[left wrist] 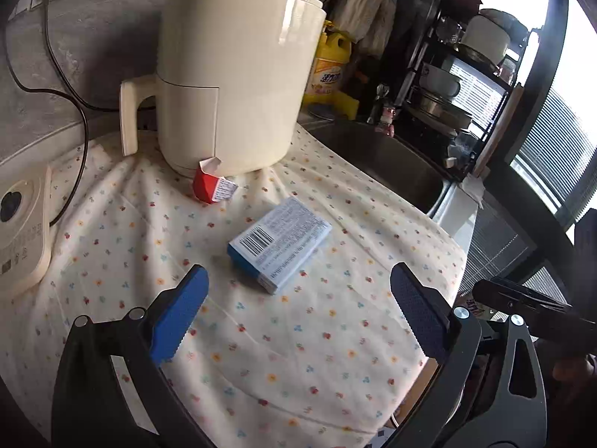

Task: Collect trash
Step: 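Move both tools back up to the remaining items on the counter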

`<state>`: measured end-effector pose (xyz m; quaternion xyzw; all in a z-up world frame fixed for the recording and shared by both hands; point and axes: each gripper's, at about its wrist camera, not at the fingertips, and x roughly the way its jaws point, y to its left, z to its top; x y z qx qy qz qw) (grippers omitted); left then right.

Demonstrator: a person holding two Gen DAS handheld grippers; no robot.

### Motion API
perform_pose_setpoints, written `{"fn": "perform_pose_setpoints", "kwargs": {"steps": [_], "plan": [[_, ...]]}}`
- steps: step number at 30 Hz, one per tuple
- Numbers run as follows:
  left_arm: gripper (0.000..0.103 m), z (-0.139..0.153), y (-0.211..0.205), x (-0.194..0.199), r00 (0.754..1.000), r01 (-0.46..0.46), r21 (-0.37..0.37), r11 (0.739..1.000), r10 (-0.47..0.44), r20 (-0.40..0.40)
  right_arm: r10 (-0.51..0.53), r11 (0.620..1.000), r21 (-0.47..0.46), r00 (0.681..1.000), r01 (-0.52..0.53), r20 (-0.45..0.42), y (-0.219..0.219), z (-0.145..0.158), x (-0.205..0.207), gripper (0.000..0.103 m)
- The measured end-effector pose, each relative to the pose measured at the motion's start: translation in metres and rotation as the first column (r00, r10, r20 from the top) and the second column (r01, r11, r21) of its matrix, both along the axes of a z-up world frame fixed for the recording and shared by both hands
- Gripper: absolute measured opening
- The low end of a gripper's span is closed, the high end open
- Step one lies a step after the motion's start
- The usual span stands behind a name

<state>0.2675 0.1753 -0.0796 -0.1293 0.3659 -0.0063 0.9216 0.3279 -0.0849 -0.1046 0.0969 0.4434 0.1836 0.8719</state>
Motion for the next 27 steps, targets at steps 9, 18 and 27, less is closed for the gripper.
{"fn": "perform_pose_setpoints", "kwargs": {"steps": [9, 18, 27], "plan": [[0.097, -0.006, 0.059, 0.036, 1.0, -0.015, -0.031, 0.999, 0.016, 0.016, 0.027, 1.0, -0.008, 0.998, -0.027, -0.048, 0.06, -0.013, 0.029, 0.085], [0.073, -0.04, 0.086, 0.092, 0.999, 0.004, -0.067, 0.998, -0.007, -0.044, 0.033, 0.999, -0.025, 0.995, -0.035, -0.095, 0.089, -0.024, 0.048, 0.076], [0.06, -0.073, 0.091, 0.136, 0.994, 0.001, -0.067, 0.998, -0.008, -0.108, 0.022, 0.998, -0.057, 0.99, -0.03, -0.139, 0.108, -0.034, 0.067, 0.074]]}}
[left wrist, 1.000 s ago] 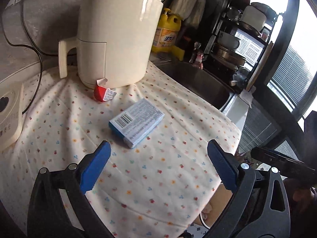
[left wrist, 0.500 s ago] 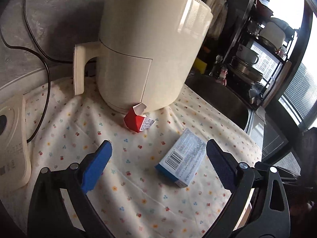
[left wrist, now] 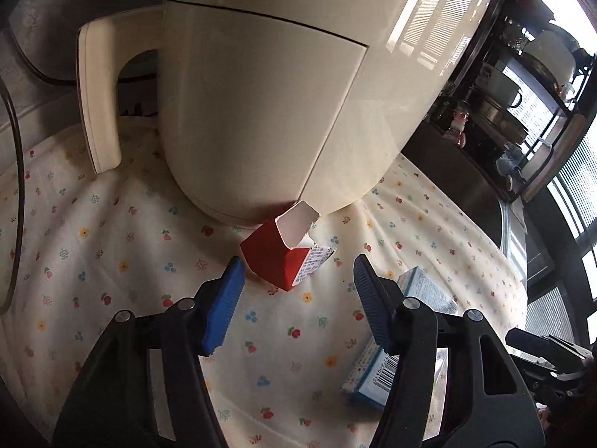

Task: Collect trash
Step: 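Move both tools back up to the remaining items on the counter, then grasp the red carton scrap with the left tool while the right tool grasps the blue-white card box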

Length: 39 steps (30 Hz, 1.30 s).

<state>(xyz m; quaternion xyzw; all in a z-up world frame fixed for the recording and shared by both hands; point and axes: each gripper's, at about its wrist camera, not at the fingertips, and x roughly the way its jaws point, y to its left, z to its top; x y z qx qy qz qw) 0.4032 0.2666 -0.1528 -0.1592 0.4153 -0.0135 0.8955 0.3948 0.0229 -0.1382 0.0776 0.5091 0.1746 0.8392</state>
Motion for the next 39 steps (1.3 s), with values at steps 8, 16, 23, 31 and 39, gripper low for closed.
{"fn": "perform_pose_setpoints", "kwargs": {"steps": [8, 16, 23, 31, 39], "plan": [[0.025, -0.013, 0.003, 0.013, 1.0, 0.005, -0.032, 0.999, -0.006, -0.023, 0.036, 0.999, 0.006, 0.997, -0.035, -0.063, 0.028, -0.02, 0.01, 0.074], [0.018, -0.001, 0.02, -0.017, 1.0, -0.026, -0.052, 0.998, 0.026, 0.01, 0.056, 0.998, 0.014, 0.995, -0.055, -0.087, 0.06, -0.026, 0.025, 0.089], [0.018, 0.01, 0.039, -0.049, 0.996, -0.088, -0.065, 0.994, 0.09, 0.021, 0.028, 0.998, -0.06, 0.994, -0.034, -0.109, 0.093, -0.033, 0.042, 0.095], [0.018, 0.022, 0.047, -0.081, 0.99, -0.137, -0.047, 0.989, 0.139, 0.03, 0.053, 0.97, -0.232, 0.994, -0.073, -0.093, 0.104, -0.036, 0.028, 0.082], [0.018, 0.041, 0.019, -0.1, 0.993, -0.101, -0.071, 0.992, 0.105, 0.058, 0.095, 0.983, -0.152, 0.994, -0.102, -0.052, 0.053, -0.014, -0.01, 0.067]]}}
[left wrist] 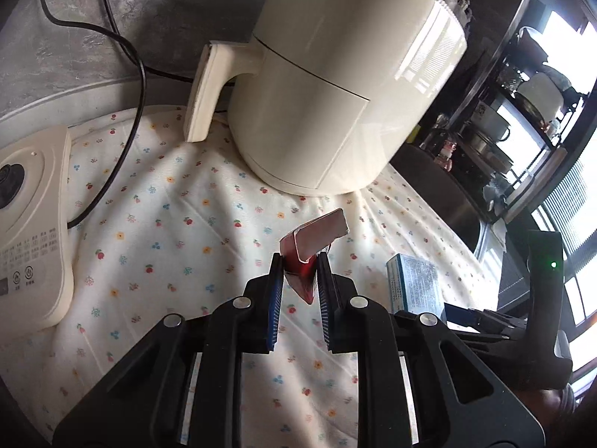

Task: Collect trash
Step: 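Grasp the red carton scrap with the left tool while the right tool grasps the blue-white card box, then carry the red carton and card box over the bin and open both tools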

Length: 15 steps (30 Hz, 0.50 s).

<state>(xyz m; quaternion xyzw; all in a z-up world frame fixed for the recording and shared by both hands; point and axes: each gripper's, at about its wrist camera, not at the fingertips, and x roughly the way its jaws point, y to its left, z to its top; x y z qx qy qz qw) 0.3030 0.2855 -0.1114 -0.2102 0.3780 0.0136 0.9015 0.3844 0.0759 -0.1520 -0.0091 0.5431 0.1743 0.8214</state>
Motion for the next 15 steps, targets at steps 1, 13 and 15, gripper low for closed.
{"fn": "perform_pose_setpoints", "kwargs": {"steps": [1, 13, 15], "plan": [[0.018, 0.003, -0.007, 0.0, 1.0, 0.012, 0.005, 1.0, -0.012, 0.004, -0.002, 1.0, 0.02, 1.0, 0.002, 0.005, -0.007, 0.005, -0.004, 0.067], [0.018, 0.024, -0.098, -0.02, 0.988, 0.151, 0.029, 0.988, -0.152, 0.038, -0.027, 0.995, 0.095, 0.994, 0.017, 0.105, -0.093, 0.049, -0.054, 0.067], [0.018, 0.026, -0.117, -0.029, 0.985, 0.165, 0.03, 0.986, -0.166, 0.042, -0.025, 0.995, 0.096, 0.993, 0.013, 0.12, -0.113, 0.054, -0.067, 0.067]]}}
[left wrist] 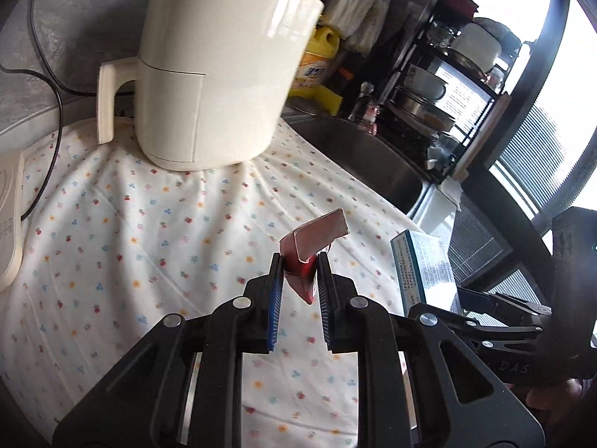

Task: Collect trash
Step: 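Carry the red carton and card box over the bin and open both tools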

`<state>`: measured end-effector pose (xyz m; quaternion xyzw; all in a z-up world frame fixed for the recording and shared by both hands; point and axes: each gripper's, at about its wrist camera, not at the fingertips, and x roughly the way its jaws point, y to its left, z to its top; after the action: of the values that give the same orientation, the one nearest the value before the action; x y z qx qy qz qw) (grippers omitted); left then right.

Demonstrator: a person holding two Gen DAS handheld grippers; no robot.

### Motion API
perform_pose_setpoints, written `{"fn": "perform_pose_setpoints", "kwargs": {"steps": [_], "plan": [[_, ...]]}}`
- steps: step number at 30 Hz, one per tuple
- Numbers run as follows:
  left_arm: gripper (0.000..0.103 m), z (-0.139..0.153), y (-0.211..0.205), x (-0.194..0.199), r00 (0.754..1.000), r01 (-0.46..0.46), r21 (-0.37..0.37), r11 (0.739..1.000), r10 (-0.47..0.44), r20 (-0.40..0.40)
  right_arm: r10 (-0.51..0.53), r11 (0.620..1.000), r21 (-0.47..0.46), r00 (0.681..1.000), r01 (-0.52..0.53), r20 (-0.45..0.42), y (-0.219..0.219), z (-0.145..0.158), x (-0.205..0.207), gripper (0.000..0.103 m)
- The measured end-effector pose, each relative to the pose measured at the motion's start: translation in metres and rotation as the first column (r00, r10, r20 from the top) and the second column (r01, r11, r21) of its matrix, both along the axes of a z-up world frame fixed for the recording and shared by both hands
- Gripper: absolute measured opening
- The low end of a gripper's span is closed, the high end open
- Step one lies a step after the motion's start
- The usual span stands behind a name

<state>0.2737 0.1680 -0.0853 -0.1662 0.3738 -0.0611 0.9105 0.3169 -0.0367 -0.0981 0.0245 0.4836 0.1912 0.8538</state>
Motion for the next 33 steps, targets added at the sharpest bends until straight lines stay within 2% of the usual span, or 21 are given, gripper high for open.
{"fn": "perform_pose_setpoints", "kwargs": {"steps": [10, 17, 28, 31, 33], "plan": [[0.018, -0.003, -0.108, -0.049, 0.996, 0.091, 0.001, 0.996, -0.091, -0.022, -0.055, 0.998, 0.012, 0.998, 0.055, 0.008, -0.117, 0.007, -0.063, 0.068], [0.018, -0.008, -0.171, -0.077, 0.987, 0.158, 0.007, 0.987, -0.158, -0.043, -0.115, 0.993, 0.024, 0.993, 0.116, -0.023, -0.188, -0.005, -0.103, 0.068], [0.018, -0.028, -0.24, -0.103, 0.972, 0.218, 0.009, 0.976, -0.216, -0.091, -0.17, 0.984, 0.035, 0.983, 0.172, -0.074, -0.258, -0.037, -0.14, 0.068], [0.018, -0.037, -0.256, -0.107, 0.967, 0.236, 0.005, 0.972, -0.234, -0.105, -0.176, 0.982, 0.043, 0.977, 0.182, -0.119, -0.27, -0.056, -0.141, 0.071], [0.018, -0.043, -0.265, -0.108, 0.963, 0.246, 0.006, 0.969, -0.243, -0.117, -0.194, 0.977, 0.064, 0.97, 0.205, -0.147, -0.283, -0.069, -0.143, 0.082]]}}
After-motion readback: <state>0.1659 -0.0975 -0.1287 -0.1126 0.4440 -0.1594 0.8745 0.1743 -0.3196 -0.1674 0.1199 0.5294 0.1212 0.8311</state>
